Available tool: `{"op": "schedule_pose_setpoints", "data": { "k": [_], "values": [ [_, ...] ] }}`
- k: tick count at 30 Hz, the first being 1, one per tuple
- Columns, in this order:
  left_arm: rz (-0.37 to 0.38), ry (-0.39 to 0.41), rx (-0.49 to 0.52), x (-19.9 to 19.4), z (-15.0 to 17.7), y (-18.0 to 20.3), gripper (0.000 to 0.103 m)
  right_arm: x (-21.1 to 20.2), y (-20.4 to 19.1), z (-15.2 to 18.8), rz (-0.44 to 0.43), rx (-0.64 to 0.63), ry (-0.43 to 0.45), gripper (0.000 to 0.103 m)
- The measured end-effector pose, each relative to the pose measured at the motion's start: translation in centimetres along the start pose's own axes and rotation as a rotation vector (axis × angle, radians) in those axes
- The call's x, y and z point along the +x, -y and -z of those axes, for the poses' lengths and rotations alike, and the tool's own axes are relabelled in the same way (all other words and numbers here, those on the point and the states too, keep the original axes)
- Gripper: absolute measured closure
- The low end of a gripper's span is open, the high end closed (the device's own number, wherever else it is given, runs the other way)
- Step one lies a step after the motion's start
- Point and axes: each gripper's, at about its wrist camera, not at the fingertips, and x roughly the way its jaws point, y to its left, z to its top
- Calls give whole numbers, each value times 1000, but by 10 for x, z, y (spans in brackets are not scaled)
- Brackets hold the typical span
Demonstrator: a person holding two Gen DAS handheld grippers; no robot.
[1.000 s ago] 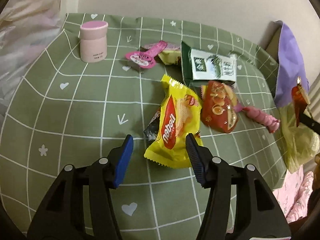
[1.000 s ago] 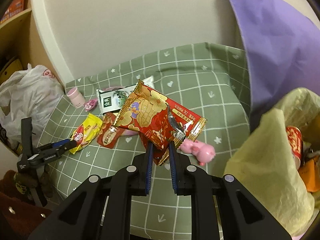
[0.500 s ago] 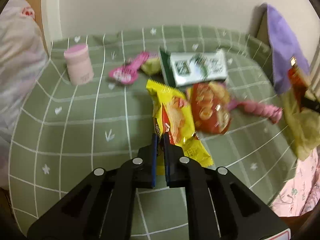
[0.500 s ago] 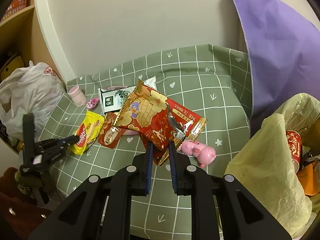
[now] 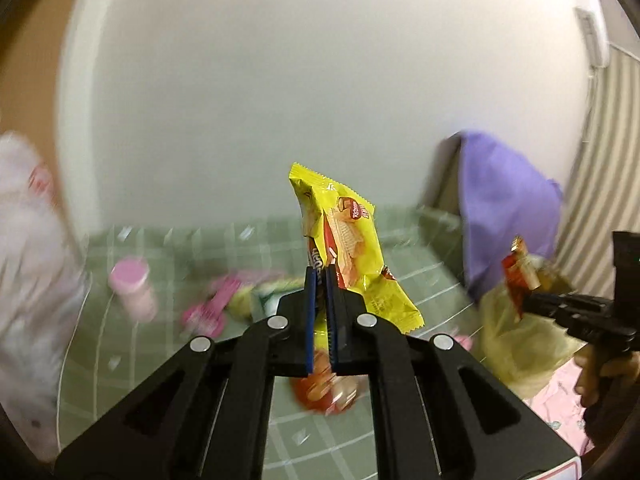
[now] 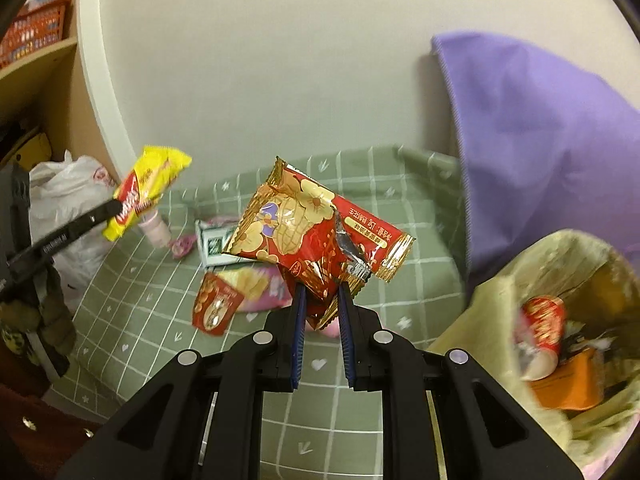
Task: Collect trash
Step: 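Lift the yellow wrapper and red packet and carry both toward the bin, then open both tools to drop the wrapper and packet into the bin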
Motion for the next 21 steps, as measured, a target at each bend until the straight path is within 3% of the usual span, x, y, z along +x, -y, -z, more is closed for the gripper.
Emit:
{"op": "schedule_pose_setpoints", "data": {
  "k": [5,11,13,19,21],
  "values": [
    [171,24,102,15,-35,51,99,-39,20,-6,77,21,80,87],
    [436,-19,219,45,-63,135,98,-95,58,-7,230,51,162,87],
    [484,-32,264,53,-64,159,98,-115,75,-5,280,78,185,87],
    [657,-169,302,100,-54,230,98,-150,113,10,379,165,200,87],
    [682,-216,303,117,-46,245,98,-151,124,17,403,185,175,87]
  ]
}}
